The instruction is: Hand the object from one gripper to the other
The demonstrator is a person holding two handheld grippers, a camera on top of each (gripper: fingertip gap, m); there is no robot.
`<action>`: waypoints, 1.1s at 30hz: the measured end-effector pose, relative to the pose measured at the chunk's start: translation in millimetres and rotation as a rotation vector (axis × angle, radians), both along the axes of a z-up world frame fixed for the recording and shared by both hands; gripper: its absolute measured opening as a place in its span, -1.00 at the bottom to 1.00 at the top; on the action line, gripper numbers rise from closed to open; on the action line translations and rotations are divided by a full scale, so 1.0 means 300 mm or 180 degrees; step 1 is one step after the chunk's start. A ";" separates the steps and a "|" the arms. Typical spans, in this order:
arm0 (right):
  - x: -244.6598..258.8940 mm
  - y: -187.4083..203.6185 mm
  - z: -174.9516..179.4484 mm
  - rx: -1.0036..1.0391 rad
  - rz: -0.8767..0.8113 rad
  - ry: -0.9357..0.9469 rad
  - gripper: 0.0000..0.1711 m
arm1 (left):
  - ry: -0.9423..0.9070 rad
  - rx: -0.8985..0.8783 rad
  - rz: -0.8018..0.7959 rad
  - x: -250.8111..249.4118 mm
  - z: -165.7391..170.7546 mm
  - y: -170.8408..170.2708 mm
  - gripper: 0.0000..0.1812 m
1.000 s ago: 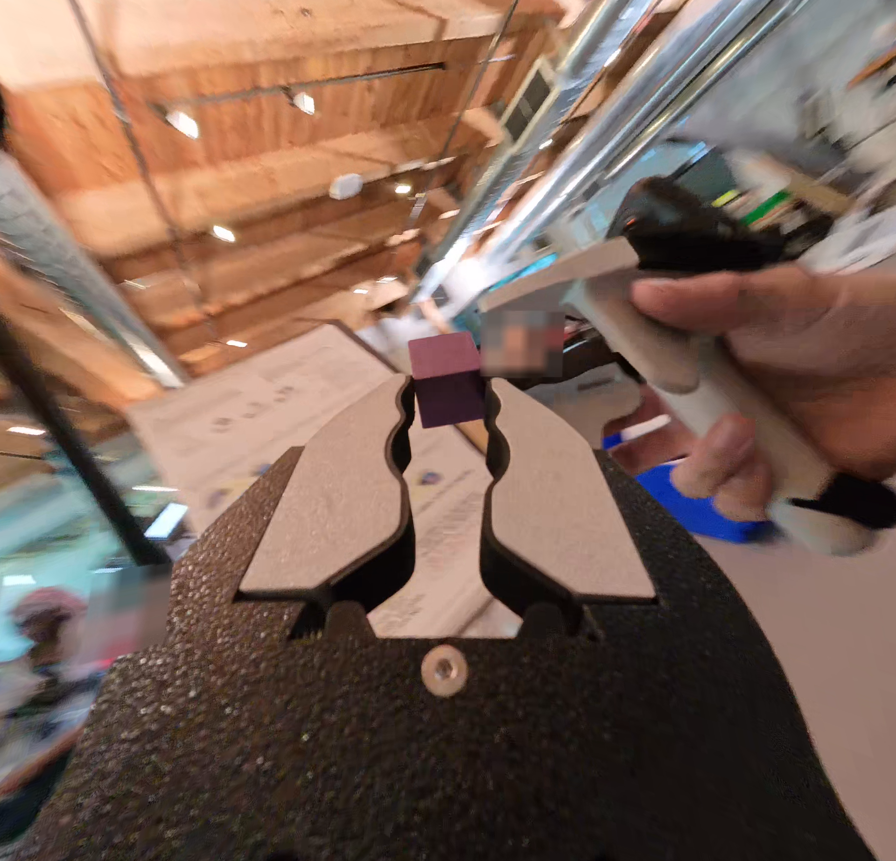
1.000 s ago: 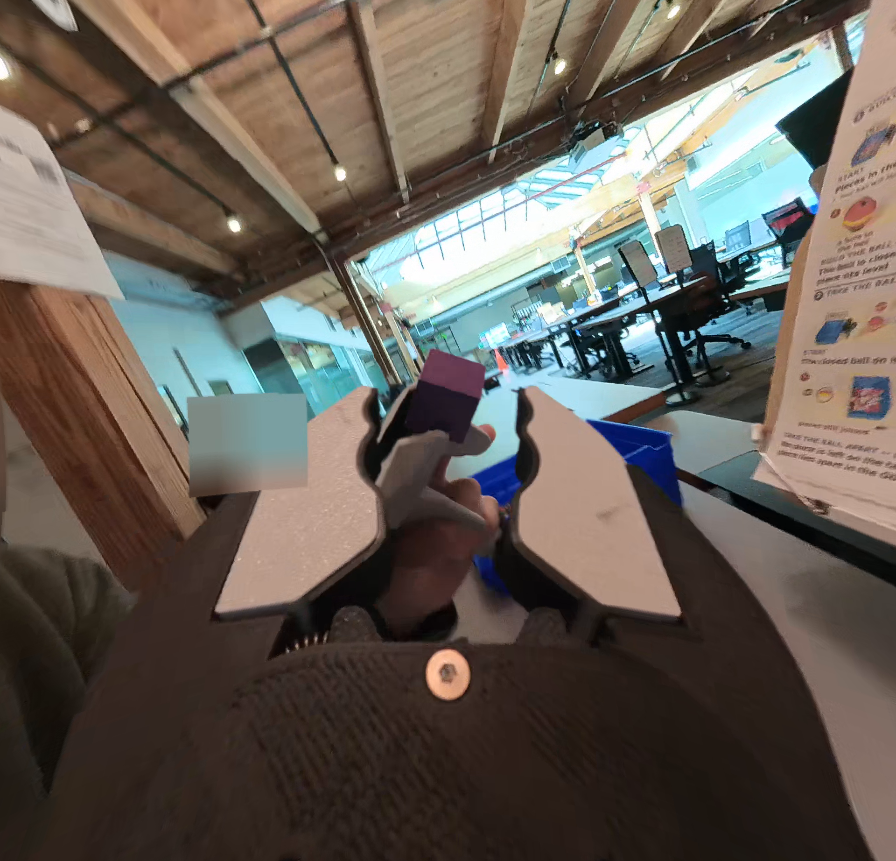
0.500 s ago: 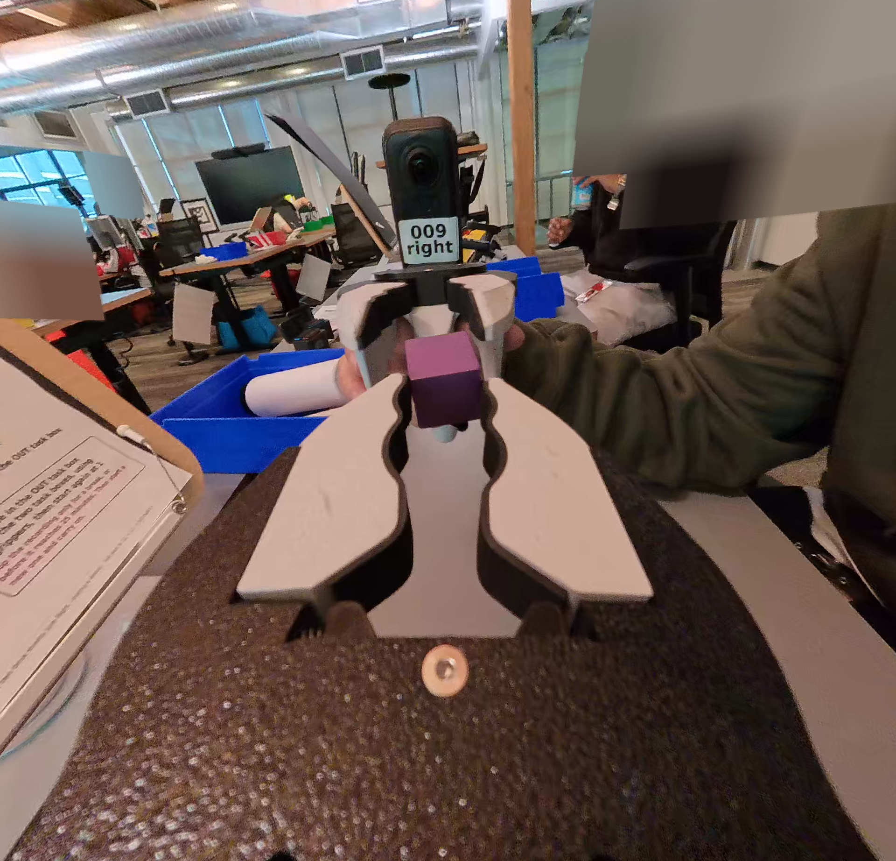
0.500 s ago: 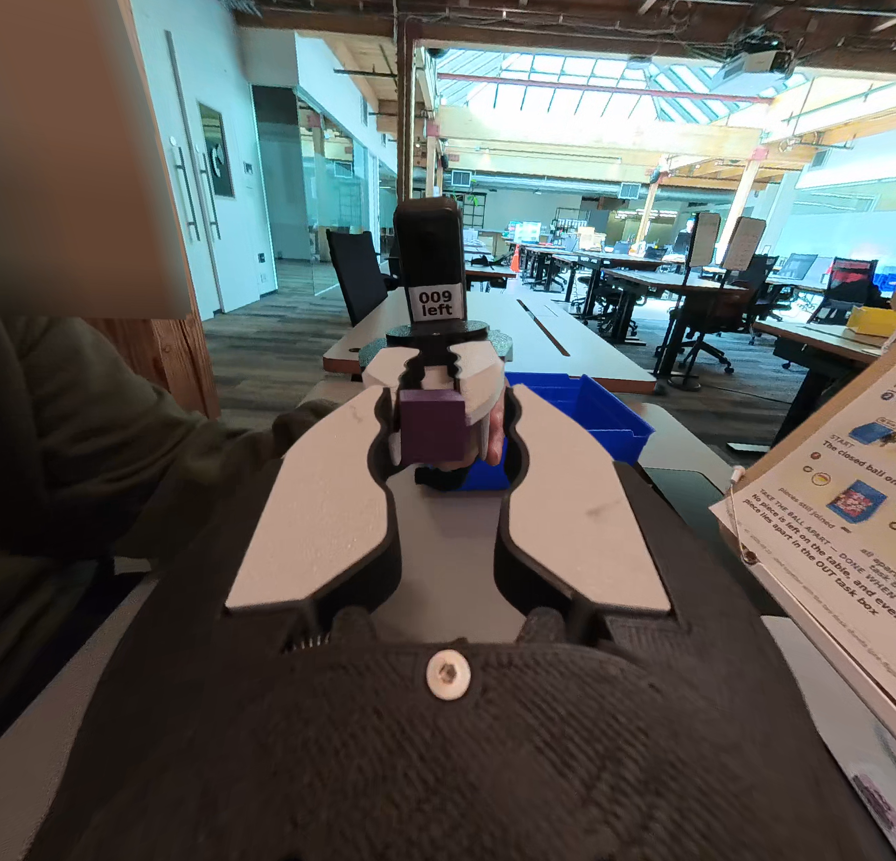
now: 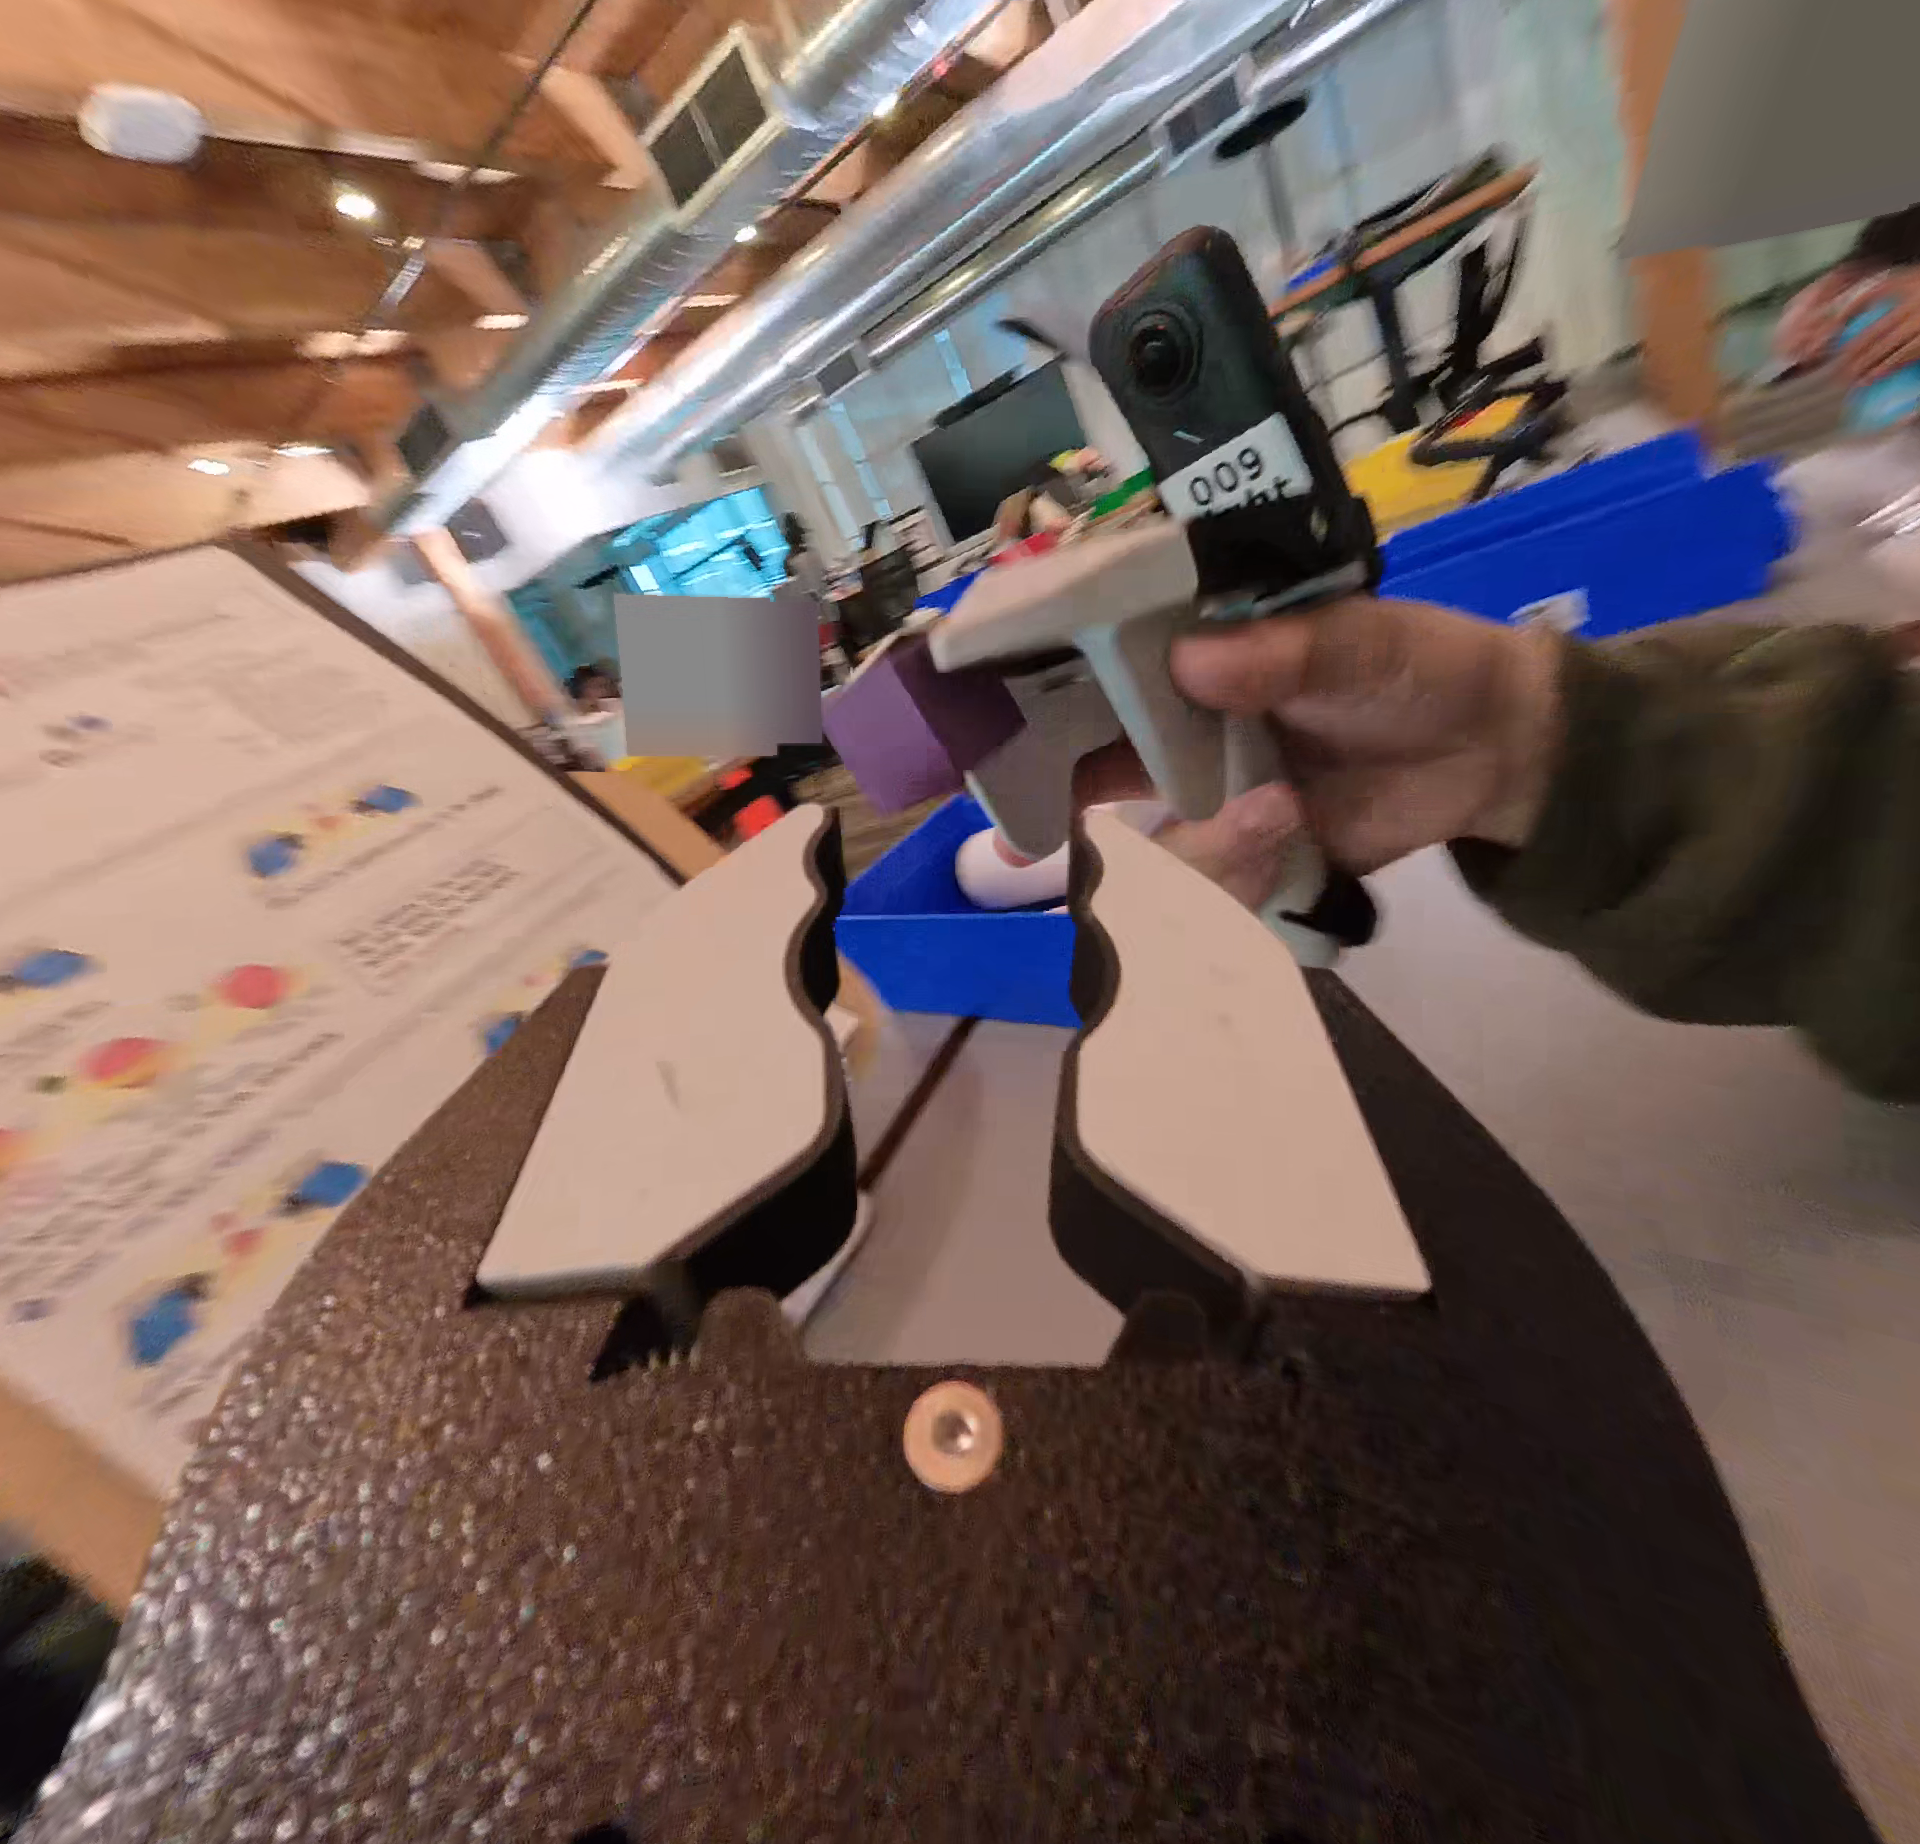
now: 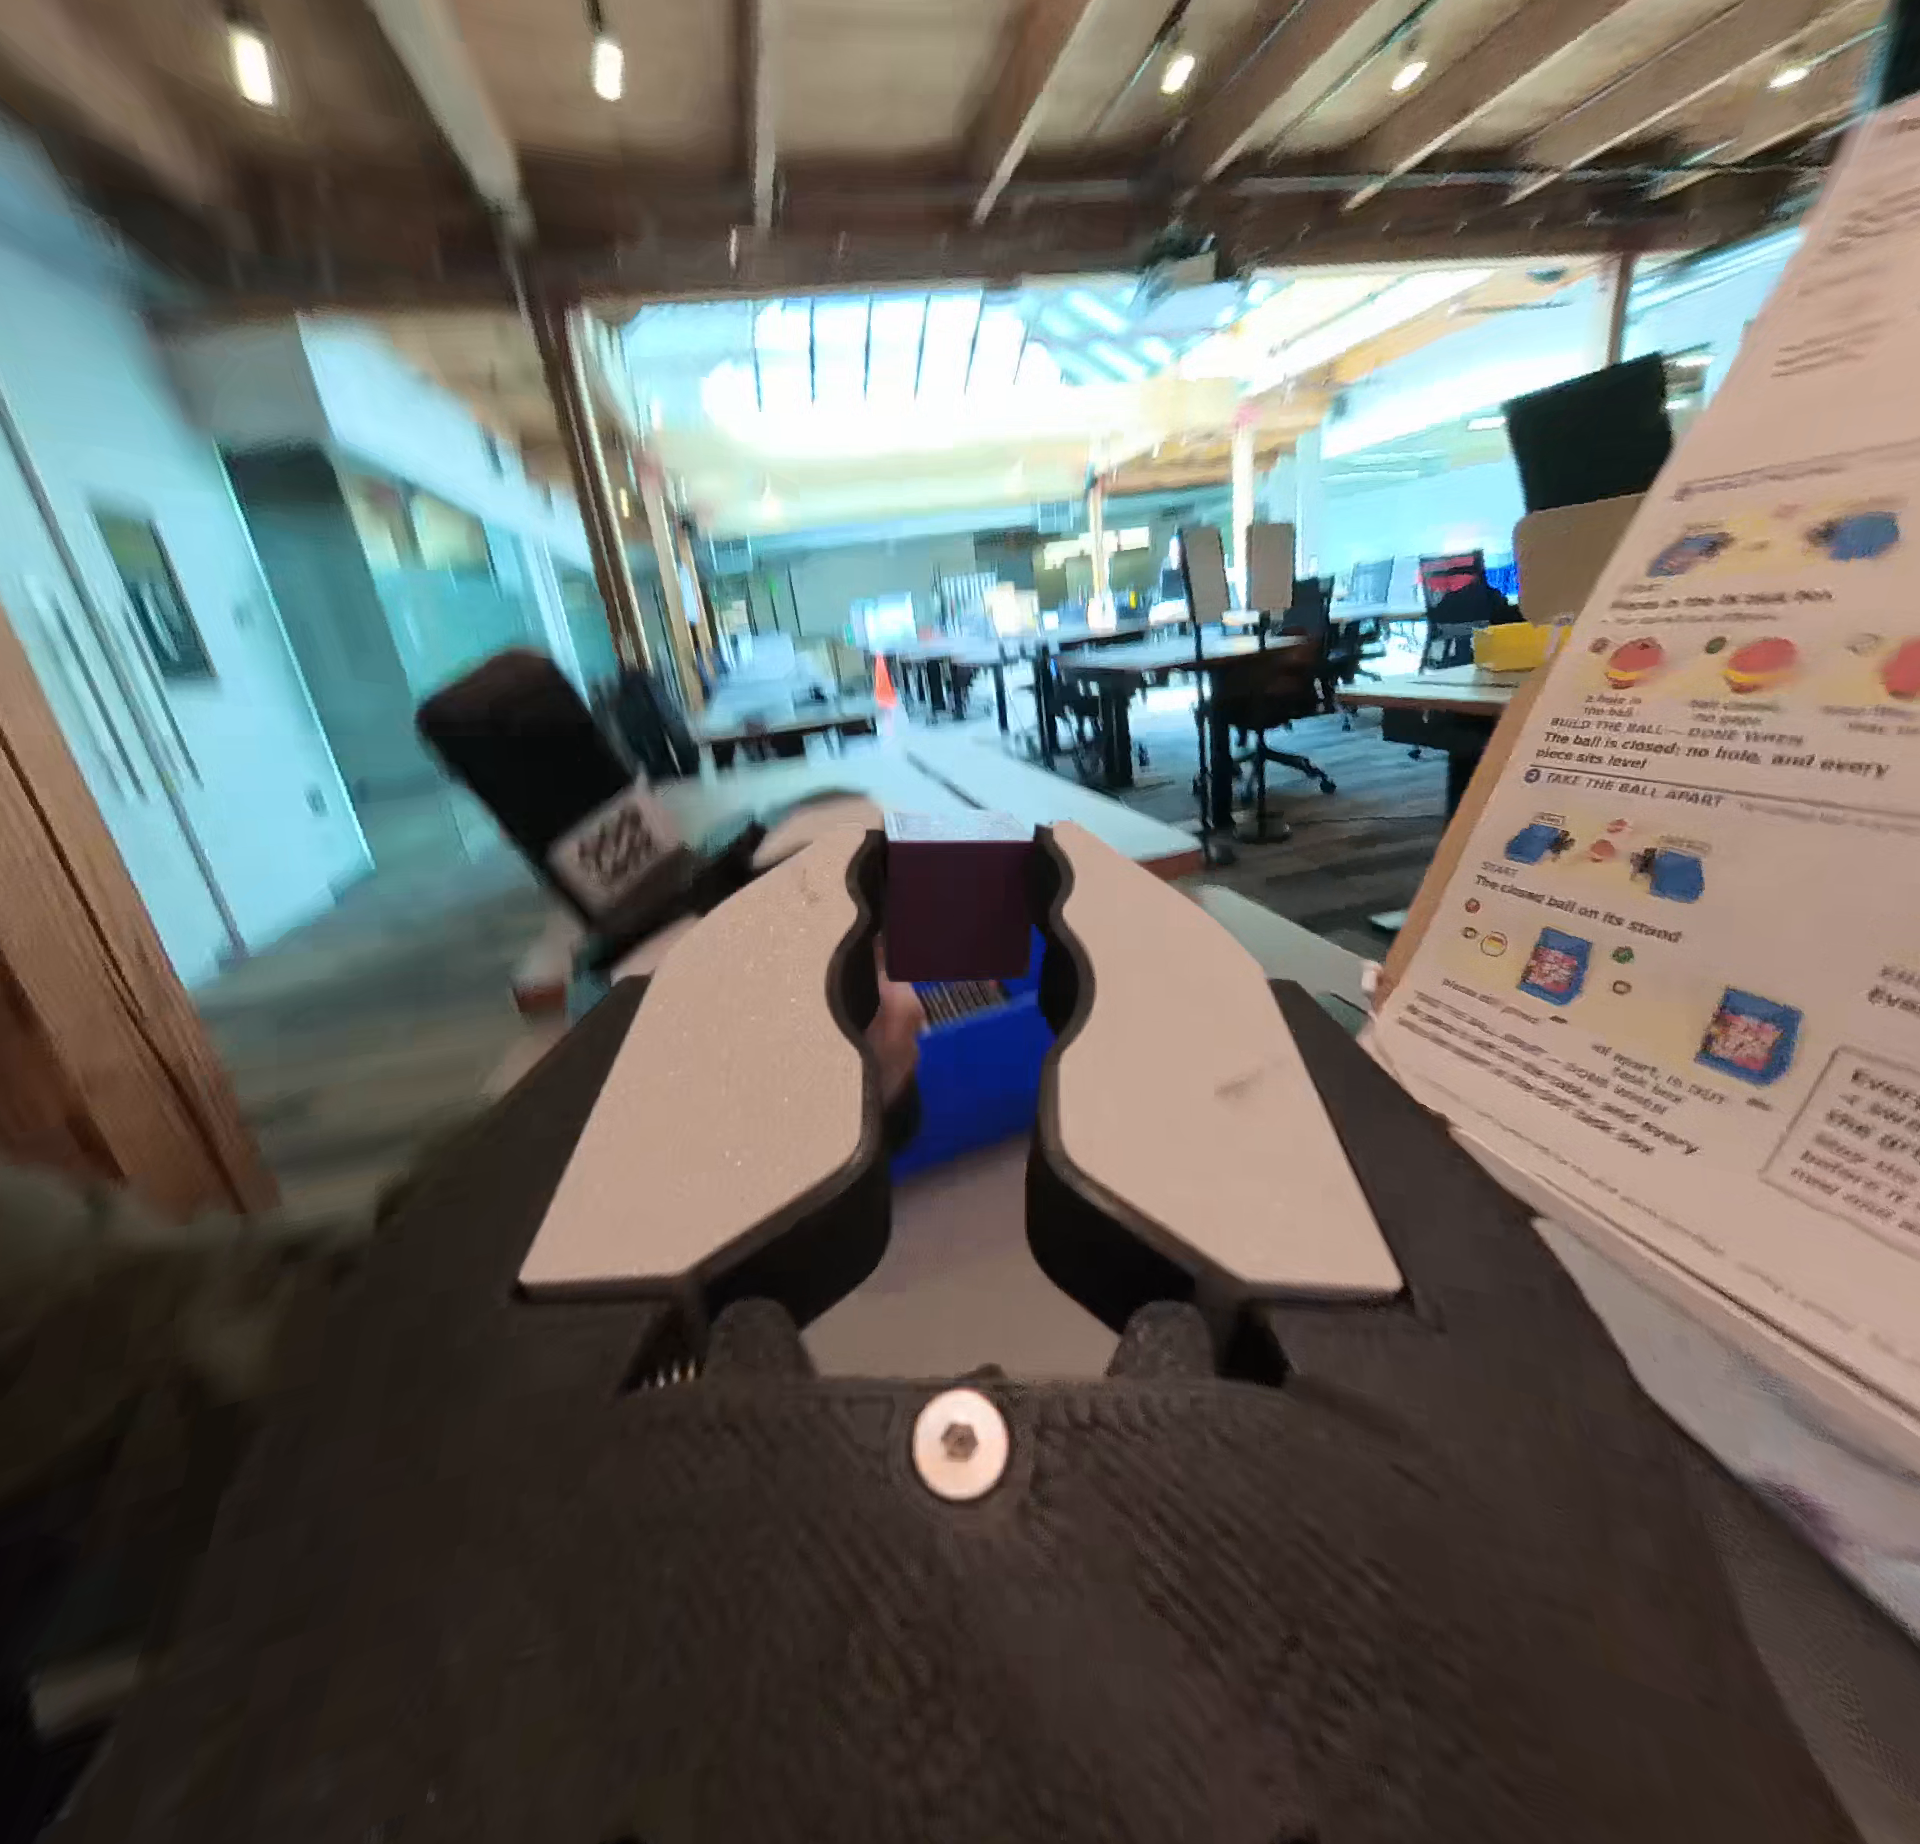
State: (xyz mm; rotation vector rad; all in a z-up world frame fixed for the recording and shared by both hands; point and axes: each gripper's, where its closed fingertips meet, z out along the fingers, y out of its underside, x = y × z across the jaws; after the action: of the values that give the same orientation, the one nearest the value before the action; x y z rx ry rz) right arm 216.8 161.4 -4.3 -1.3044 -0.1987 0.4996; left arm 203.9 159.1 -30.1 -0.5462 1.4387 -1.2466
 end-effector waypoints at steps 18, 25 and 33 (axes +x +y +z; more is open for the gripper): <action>-0.052 0.022 0.053 0.0131 0.0919 0.1824 -0.68 | -0.1671 0.1338 0.2258 0.008 0.119 0.027 -0.68; -0.049 0.013 0.005 -0.0123 0.0856 0.1159 -0.56 | -0.0970 0.0851 0.1400 0.041 0.076 0.026 -0.69; -0.052 -0.057 -0.081 0.0028 0.0058 -0.1359 -0.21 | 0.0621 -0.0438 -0.0802 -0.053 -0.030 -0.035 -0.69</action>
State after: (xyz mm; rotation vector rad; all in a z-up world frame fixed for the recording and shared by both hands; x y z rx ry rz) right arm 201.1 144.1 -28.6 -1.3905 -0.5668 0.2293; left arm 188.1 148.7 -39.0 -0.6063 1.6305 -1.5342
